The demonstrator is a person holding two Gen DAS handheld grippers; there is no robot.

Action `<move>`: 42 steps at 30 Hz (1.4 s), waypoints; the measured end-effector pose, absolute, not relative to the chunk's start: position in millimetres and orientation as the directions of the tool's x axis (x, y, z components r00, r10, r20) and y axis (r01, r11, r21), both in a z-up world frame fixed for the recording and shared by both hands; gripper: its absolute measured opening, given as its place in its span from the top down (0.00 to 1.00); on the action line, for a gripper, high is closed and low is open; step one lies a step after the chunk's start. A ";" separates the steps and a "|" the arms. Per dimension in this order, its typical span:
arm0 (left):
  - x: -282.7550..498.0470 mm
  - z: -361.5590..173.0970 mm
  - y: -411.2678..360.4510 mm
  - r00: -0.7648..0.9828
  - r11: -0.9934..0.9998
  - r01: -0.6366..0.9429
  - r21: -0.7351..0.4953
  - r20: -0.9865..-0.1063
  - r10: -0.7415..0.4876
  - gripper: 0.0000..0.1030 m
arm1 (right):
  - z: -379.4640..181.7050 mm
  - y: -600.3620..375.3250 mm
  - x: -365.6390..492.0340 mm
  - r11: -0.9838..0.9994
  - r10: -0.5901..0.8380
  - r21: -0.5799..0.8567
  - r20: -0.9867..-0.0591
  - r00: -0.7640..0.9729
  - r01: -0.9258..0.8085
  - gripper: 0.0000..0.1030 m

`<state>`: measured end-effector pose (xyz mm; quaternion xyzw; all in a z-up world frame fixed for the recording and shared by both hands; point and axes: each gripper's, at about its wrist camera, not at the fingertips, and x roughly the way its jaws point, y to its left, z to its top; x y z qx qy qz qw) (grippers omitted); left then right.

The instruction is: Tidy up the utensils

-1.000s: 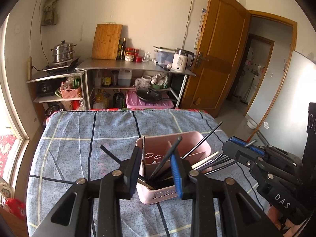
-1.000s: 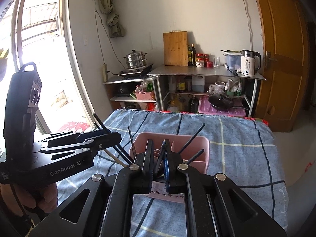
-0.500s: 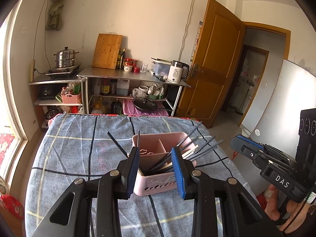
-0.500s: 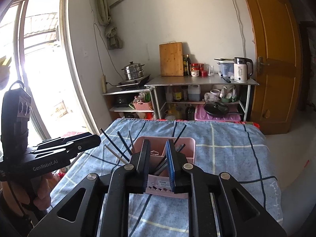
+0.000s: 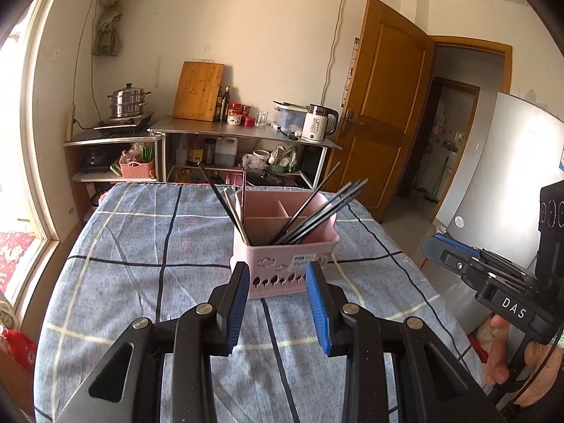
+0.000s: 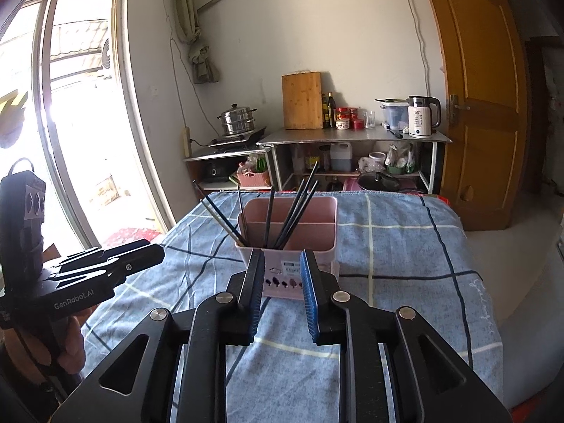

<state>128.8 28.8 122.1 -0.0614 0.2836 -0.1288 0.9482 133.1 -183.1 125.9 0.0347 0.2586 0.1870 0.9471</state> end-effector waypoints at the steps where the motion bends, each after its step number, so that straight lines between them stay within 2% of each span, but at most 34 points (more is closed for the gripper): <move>1: 120.8 120.1 27.4 0.812 0.962 0.205 -0.182 -0.517 -0.271 0.68 | 122.9 -183.6 127.4 0.927 0.373 0.162 -0.478 0.795 -0.337 0.79; 14: 52.4 103.0 6.3 0.848 0.975 0.197 -0.107 -0.480 -0.224 0.68 | 97.0 -187.3 69.4 0.935 0.353 0.145 -0.488 0.799 -0.324 0.79; 22: 31.9 86.9 -5.8 0.841 0.970 0.223 -0.094 -0.484 -0.241 0.68 | 85.3 -189.5 45.7 0.946 0.321 0.127 -0.491 0.810 -0.298 0.79; 42: 22.6 68.1 -4.8 0.843 0.971 0.216 -0.104 -0.482 -0.239 0.68 | 68.6 -185.8 28.2 0.950 0.306 0.106 -0.488 0.818 -0.292 0.79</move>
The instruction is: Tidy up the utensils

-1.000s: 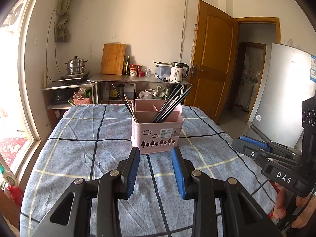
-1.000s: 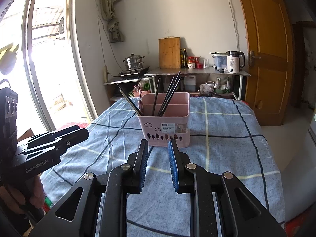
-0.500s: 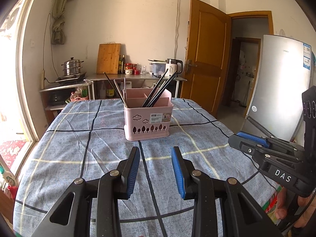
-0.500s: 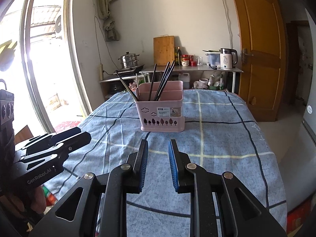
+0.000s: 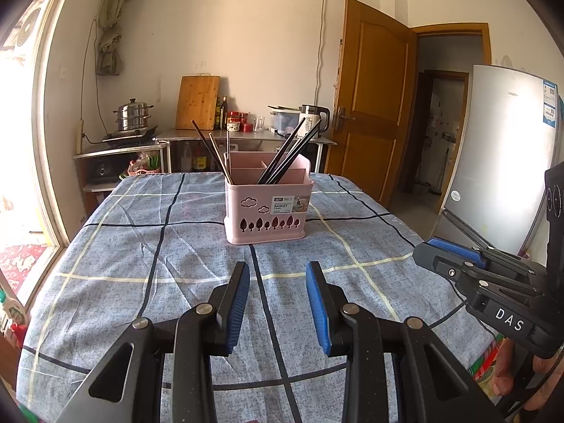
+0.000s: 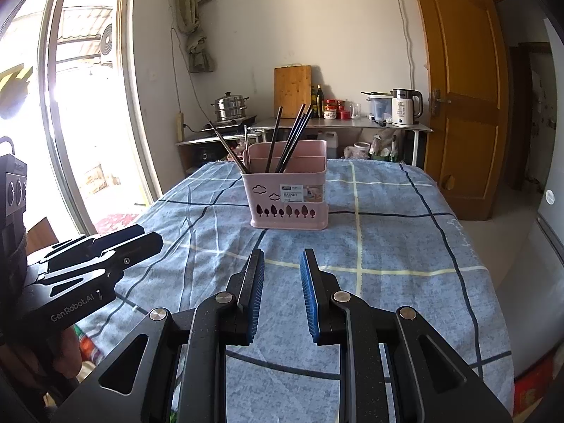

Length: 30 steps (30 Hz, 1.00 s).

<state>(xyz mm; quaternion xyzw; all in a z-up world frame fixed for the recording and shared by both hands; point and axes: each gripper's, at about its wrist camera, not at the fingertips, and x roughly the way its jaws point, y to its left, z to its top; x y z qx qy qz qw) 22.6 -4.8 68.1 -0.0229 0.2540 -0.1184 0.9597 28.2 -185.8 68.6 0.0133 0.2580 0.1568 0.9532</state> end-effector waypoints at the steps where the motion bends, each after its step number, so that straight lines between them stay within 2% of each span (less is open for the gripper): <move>1: 22.2 68.0 -5.5 0.843 0.971 0.216 -0.102 -0.482 -0.238 0.68 | 68.5 -185.6 27.9 0.950 0.306 0.107 -0.487 0.818 -0.292 0.79; 30: 19.2 67.1 -7.7 0.846 0.970 0.225 -0.095 -0.476 -0.242 0.68 | 68.8 -183.9 26.5 0.947 0.315 0.109 -0.494 0.811 -0.301 0.79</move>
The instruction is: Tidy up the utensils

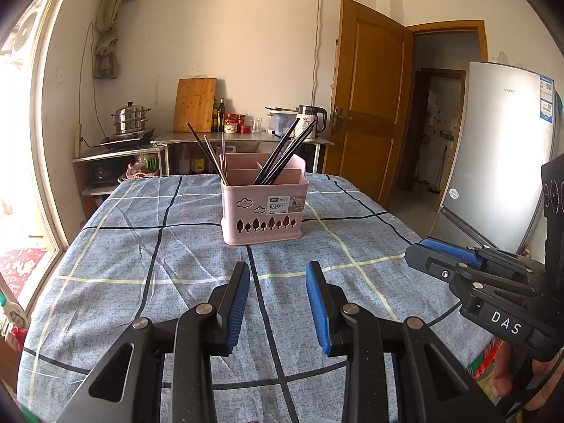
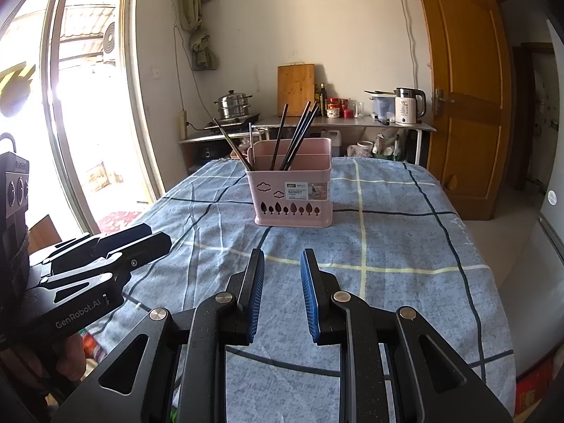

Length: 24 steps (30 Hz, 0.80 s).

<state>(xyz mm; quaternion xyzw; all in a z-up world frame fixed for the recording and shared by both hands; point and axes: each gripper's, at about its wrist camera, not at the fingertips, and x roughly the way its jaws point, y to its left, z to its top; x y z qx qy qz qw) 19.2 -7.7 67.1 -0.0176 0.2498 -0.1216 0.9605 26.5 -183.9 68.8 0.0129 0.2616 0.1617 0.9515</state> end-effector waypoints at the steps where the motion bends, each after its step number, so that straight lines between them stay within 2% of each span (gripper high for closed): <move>1: 19.1 67.3 -7.5 0.846 0.970 0.224 -0.093 -0.475 -0.241 0.68 | 68.9 -183.9 26.5 0.947 0.315 0.109 -0.494 0.811 -0.301 0.79; 24: 18.8 67.4 -8.8 0.848 0.969 0.228 -0.092 -0.470 -0.244 0.68 | 69.1 -183.8 28.9 0.945 0.320 0.105 -0.495 0.807 -0.310 0.79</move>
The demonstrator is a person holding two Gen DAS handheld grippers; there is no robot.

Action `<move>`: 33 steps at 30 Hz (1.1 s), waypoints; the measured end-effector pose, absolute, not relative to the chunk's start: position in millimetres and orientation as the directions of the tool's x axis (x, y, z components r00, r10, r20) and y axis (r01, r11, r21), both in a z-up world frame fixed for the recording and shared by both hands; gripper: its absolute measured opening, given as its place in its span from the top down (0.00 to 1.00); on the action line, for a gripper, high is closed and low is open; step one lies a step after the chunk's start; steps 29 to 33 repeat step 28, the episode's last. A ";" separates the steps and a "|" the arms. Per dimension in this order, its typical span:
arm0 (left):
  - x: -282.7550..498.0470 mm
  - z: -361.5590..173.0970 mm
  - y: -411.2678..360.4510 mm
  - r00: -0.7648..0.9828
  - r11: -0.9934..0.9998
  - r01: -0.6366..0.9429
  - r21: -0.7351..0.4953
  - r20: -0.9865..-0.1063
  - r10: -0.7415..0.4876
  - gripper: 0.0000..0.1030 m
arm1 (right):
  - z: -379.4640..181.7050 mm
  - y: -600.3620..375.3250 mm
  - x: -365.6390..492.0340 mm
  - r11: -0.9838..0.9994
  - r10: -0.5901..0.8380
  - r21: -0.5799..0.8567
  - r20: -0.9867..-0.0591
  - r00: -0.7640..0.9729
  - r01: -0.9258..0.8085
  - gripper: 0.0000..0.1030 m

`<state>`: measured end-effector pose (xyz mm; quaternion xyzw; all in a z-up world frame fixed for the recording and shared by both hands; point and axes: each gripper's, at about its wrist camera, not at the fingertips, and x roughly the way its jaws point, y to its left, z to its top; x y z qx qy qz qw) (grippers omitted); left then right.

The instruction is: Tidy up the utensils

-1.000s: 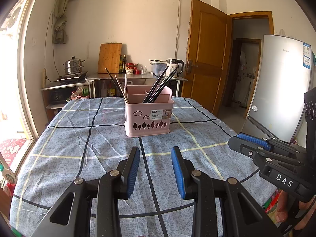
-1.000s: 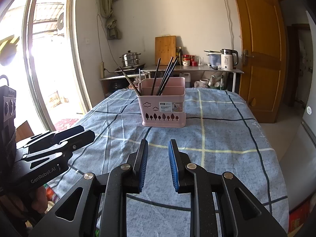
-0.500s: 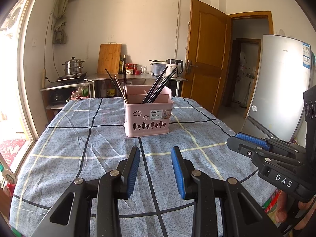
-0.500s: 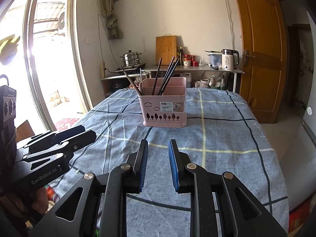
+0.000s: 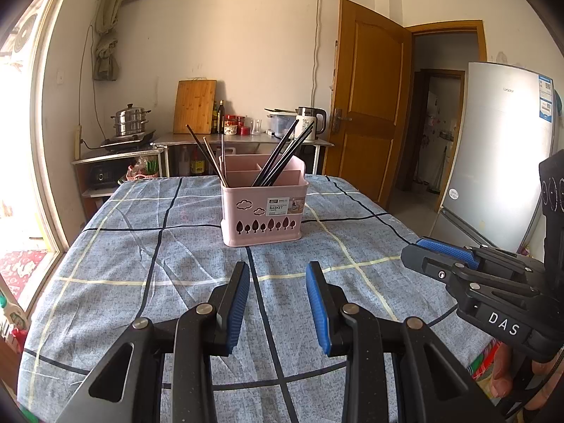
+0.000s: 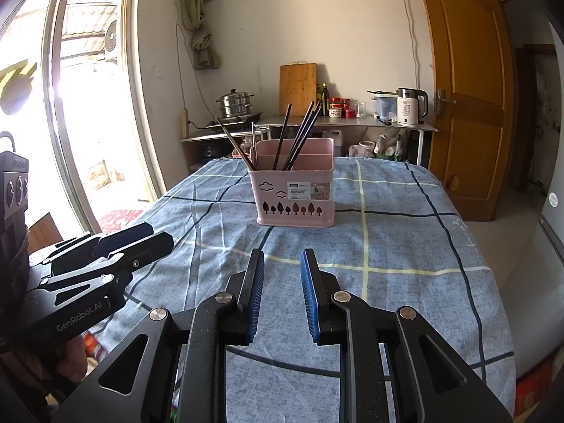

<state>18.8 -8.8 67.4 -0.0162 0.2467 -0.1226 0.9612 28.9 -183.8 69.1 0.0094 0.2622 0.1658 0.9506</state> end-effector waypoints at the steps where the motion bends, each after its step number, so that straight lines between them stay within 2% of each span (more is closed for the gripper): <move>1: 18.8 67.4 -8.8 0.848 0.970 0.227 -0.090 -0.470 -0.243 0.68 | 69.1 -183.8 29.0 0.945 0.320 0.105 -0.496 0.807 -0.310 0.79; 33: 17.6 63.9 -9.3 0.847 0.972 0.217 -0.087 -0.479 -0.232 0.68 | 69.5 -183.6 29.8 0.945 0.319 0.103 -0.498 0.806 -0.310 0.79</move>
